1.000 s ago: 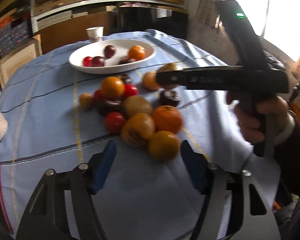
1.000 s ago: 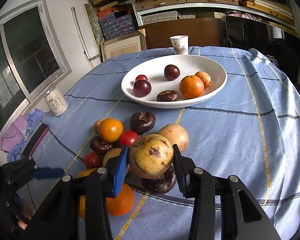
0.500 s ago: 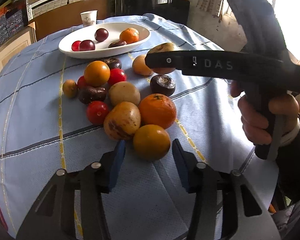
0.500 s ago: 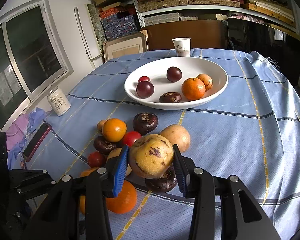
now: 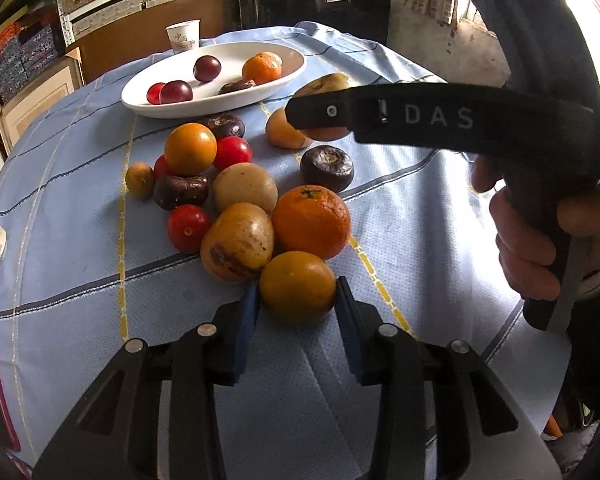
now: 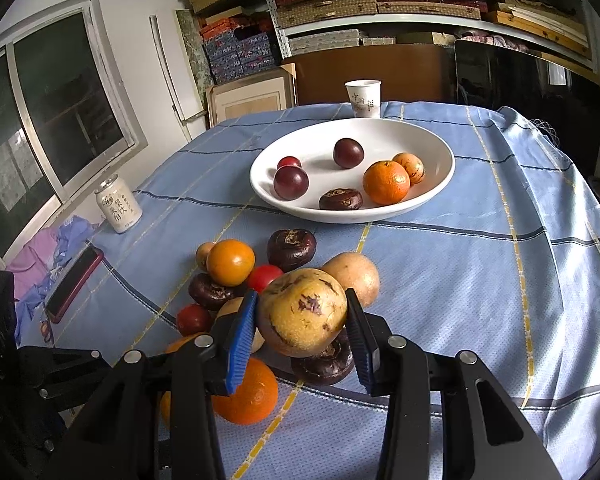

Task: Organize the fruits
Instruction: 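Grasp the pale yellow spotted fruit with the right tool while the left grasps an orange-brown fruit, then carry both fruits onto the white plate and open both tools, then move the right tool to a dark brown round fruit and grasp it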

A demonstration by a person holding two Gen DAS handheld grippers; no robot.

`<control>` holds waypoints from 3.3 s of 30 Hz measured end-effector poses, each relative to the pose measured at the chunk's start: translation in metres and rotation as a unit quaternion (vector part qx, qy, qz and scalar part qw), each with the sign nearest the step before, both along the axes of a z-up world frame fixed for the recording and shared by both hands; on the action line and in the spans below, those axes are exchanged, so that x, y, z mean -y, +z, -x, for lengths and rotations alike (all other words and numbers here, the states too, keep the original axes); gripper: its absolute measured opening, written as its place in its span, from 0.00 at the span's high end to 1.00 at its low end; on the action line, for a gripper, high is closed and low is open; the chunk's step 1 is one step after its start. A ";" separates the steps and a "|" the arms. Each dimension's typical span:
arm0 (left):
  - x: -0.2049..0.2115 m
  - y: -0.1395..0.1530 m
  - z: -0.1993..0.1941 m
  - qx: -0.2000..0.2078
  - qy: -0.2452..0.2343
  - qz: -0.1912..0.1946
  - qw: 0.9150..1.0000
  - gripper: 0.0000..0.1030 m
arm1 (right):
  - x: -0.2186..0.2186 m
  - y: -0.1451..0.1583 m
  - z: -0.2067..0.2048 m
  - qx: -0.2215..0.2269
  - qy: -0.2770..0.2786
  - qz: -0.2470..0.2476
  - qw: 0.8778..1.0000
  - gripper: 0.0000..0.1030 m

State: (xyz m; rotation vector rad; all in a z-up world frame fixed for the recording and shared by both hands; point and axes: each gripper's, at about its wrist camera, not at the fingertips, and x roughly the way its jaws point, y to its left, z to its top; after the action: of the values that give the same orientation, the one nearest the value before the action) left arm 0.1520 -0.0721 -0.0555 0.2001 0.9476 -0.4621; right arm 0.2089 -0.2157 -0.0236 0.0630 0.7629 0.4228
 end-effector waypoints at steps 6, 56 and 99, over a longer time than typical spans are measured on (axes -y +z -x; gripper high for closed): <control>-0.008 0.009 0.007 0.014 0.002 0.032 0.999 0.64 | 0.005 0.003 -0.001 -0.001 -0.004 -0.012 1.000 0.58; -0.045 0.048 -0.286 0.025 0.124 0.062 0.990 0.42 | -0.028 0.011 -0.151 0.026 -0.020 -0.014 0.999 0.44; -0.093 0.028 -0.052 0.116 0.197 -0.016 0.973 0.05 | 0.010 -0.023 -0.008 -0.035 -0.009 0.065 0.997 0.43</control>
State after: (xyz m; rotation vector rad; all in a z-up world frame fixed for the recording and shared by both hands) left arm 0.2036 0.0211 -0.0273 0.0890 0.7416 -0.0550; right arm 0.2171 -0.2257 -0.0470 -0.0378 0.8558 0.3548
